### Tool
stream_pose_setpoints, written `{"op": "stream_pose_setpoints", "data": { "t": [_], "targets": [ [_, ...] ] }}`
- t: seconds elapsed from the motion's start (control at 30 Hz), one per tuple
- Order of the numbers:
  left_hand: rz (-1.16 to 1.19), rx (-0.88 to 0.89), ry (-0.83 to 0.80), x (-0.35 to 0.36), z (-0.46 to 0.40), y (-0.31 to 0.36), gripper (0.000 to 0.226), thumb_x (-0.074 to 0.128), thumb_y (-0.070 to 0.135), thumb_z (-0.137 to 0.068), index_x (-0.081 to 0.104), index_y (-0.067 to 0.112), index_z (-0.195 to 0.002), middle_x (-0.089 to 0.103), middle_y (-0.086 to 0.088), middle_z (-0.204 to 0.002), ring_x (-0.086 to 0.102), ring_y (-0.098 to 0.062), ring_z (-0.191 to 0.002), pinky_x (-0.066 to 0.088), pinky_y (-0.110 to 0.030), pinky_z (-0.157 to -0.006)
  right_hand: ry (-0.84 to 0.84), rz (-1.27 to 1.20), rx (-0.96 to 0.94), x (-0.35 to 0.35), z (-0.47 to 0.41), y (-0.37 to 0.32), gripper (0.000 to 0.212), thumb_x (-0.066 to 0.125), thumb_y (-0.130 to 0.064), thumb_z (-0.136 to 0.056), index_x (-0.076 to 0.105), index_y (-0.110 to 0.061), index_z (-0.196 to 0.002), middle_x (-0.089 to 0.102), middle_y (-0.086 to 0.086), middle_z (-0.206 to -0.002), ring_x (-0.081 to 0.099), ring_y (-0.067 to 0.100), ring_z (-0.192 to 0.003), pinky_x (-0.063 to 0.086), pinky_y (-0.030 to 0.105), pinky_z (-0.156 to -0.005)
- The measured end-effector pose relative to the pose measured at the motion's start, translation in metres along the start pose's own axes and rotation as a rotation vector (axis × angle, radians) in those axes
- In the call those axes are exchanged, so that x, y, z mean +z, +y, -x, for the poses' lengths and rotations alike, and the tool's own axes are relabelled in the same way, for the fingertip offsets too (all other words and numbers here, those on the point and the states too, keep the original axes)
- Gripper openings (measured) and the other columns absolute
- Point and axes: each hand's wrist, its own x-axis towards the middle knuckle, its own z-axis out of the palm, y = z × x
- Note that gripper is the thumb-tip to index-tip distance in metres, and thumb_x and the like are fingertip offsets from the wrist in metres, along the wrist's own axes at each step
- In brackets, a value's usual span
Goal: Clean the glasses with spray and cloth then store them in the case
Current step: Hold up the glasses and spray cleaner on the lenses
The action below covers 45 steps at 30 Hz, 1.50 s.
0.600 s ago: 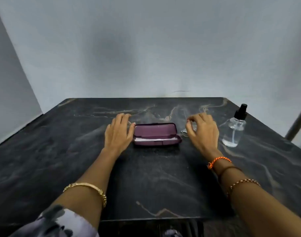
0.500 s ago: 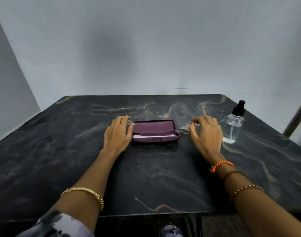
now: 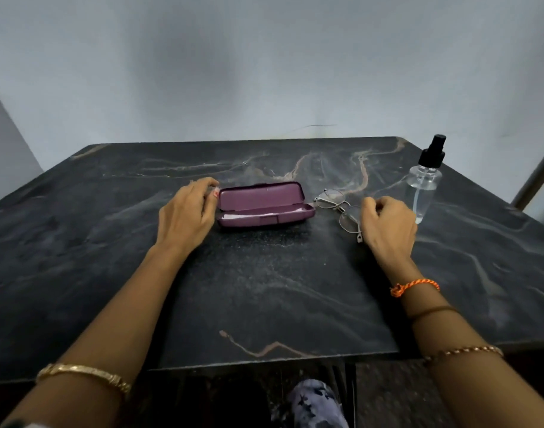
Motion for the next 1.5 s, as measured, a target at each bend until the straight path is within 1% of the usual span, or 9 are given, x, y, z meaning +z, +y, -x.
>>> {"op": "stream_pose_setpoints", "data": {
  "t": [0.13,0.3,0.57,0.77,0.87,1.0,1.2,1.33,1.5],
  "targets": [
    [0.019,0.004,0.012,0.001,0.000,-0.002,0.023,0.041,0.023,-0.094,0.056,0.017,-0.110,0.065,-0.007,-0.102,0.058,-0.026,-0.089,0.044,-0.037,-0.067,-0.061,-0.043,0.073,-0.007,0.001,0.001,0.041,0.044,-0.017,-0.082,0.029,-0.010,-0.044,0.031,0.004,-0.044,0.031,0.019,-0.046,0.022,0.038,-0.049],
    [0.039,0.014,0.010,0.002,0.000,-0.002,0.023,0.042,0.023,-0.094,0.057,0.015,-0.110,0.066,-0.007,-0.101,0.059,-0.025,-0.086,0.042,-0.034,-0.064,-0.125,-0.174,0.158,-0.009,-0.004,0.006,0.035,0.044,-0.016,-0.081,0.057,0.010,-0.062,0.049,0.009,-0.055,0.041,0.021,-0.062,0.031,0.032,-0.055],
    [0.078,0.021,0.001,0.002,0.000,-0.004,0.022,0.043,0.022,-0.094,0.057,0.015,-0.110,0.066,-0.006,-0.094,0.052,-0.018,-0.074,0.043,-0.034,-0.061,-0.195,-0.323,0.221,-0.005,-0.007,0.008,0.027,0.059,-0.015,-0.073,0.057,-0.001,-0.051,0.045,-0.006,-0.038,0.040,0.015,-0.055,0.031,0.028,-0.050],
    [0.122,0.015,0.026,0.001,0.000,-0.003,0.021,0.044,0.021,-0.094,0.058,0.014,-0.107,0.067,-0.007,-0.093,0.058,-0.022,-0.075,0.047,-0.036,-0.061,-0.200,-0.503,0.273,-0.004,-0.009,0.008,0.022,0.054,-0.013,-0.084,0.067,-0.007,-0.067,0.056,0.004,-0.062,0.048,0.014,-0.051,0.044,0.026,-0.058],
    [0.152,0.013,0.035,0.000,0.002,-0.003,0.020,0.045,0.020,-0.093,0.059,0.013,-0.106,0.066,-0.005,-0.087,0.057,-0.021,-0.070,0.045,-0.035,-0.059,-0.164,-0.531,0.256,-0.004,-0.009,0.008,0.024,0.054,-0.013,-0.088,0.066,-0.008,-0.067,0.059,0.000,-0.065,0.052,0.008,-0.051,0.048,0.020,-0.058],
    [0.162,0.013,0.056,-0.002,0.003,0.000,0.020,0.046,0.019,-0.093,0.060,0.013,-0.106,0.058,0.002,-0.080,0.046,-0.012,-0.062,0.032,-0.025,-0.051,-0.048,-0.476,0.195,-0.007,-0.006,0.004,0.029,0.054,-0.016,-0.087,0.062,-0.021,-0.060,0.063,0.002,-0.068,0.059,0.017,-0.065,0.054,0.038,-0.077],
    [0.211,0.036,0.126,-0.005,0.003,0.012,0.019,0.050,0.011,-0.091,0.059,0.006,-0.107,0.061,-0.012,-0.103,0.052,-0.013,-0.079,0.040,-0.027,-0.061,0.066,-0.708,0.205,-0.012,-0.012,-0.006,0.019,0.052,-0.011,-0.090,0.067,-0.015,-0.079,0.062,-0.007,-0.070,0.060,0.010,-0.067,0.055,0.033,-0.080],
    [0.531,-0.051,0.253,-0.006,-0.015,0.036,0.019,0.049,0.009,-0.092,0.059,0.008,-0.107,0.058,-0.009,-0.105,0.054,-0.011,-0.082,0.047,-0.010,-0.064,-0.023,-0.854,0.138,-0.015,-0.024,-0.016,0.018,0.050,-0.008,-0.091,0.066,-0.004,-0.083,0.058,-0.005,-0.066,0.055,0.002,-0.057,0.051,0.010,-0.059],
    [1.145,-0.268,0.205,-0.012,-0.054,0.084,0.016,0.045,0.015,-0.094,0.060,0.016,-0.100,0.061,0.006,-0.094,0.058,-0.005,-0.075,0.052,-0.013,-0.052,-0.132,-0.938,-0.015,-0.021,-0.039,-0.044,0.024,0.051,-0.007,-0.090,0.063,-0.016,-0.072,0.059,0.000,-0.062,0.055,-0.004,-0.048,0.048,0.008,-0.055]
  ]
}}
